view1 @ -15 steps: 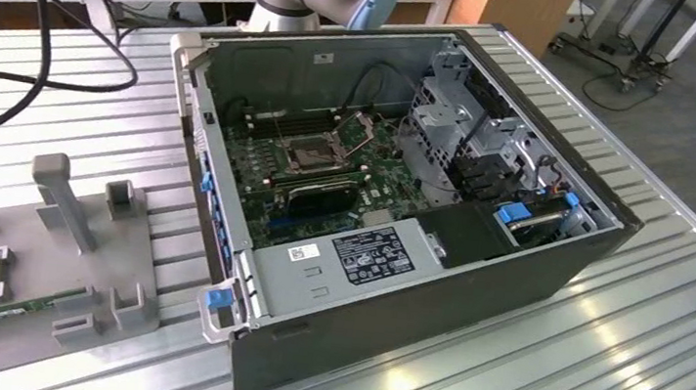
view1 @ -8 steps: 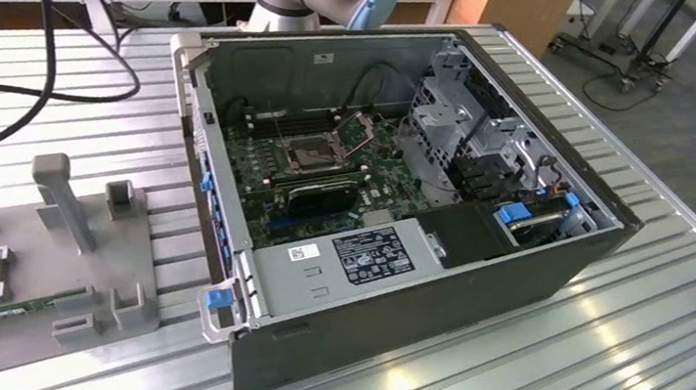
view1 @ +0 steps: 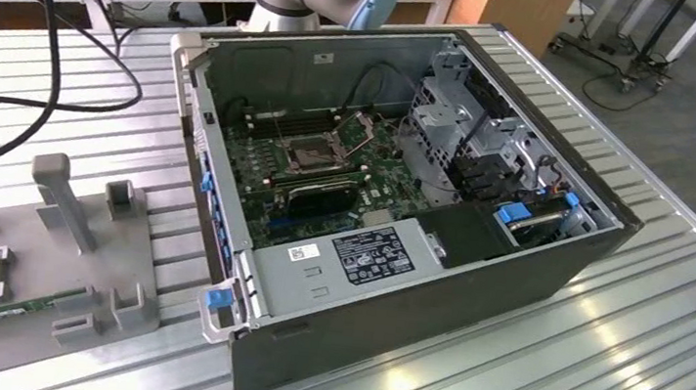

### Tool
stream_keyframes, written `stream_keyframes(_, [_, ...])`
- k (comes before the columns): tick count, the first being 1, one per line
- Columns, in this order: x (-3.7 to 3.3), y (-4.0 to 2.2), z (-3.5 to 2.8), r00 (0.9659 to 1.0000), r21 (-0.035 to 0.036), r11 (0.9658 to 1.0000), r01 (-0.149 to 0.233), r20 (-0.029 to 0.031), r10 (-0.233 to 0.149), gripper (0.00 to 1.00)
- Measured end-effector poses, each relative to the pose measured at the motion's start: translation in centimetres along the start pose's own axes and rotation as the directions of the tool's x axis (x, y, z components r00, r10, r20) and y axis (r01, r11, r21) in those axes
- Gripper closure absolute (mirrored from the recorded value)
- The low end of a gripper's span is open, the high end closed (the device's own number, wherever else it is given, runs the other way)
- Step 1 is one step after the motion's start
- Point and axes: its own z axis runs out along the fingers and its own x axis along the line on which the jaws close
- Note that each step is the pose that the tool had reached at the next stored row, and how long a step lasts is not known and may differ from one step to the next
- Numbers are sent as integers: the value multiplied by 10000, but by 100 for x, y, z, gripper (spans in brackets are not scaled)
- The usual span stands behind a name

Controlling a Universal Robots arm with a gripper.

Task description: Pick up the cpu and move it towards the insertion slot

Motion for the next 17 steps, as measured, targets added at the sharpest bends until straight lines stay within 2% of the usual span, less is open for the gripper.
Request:
stream_keyframes(3, [0, -1, 7, 10000, 2, 10000, 0, -3, 0, 89])
stream_keyframes(9, [0, -2, 58, 10000, 1, 10000, 0, -1, 0, 89])
stream_keyframes(14, [0, -2, 63, 10000, 1, 10000, 0, -1, 0, 89])
stream_keyframes(17, [0, -3, 86, 10000, -1, 10000, 0, 1, 0, 89])
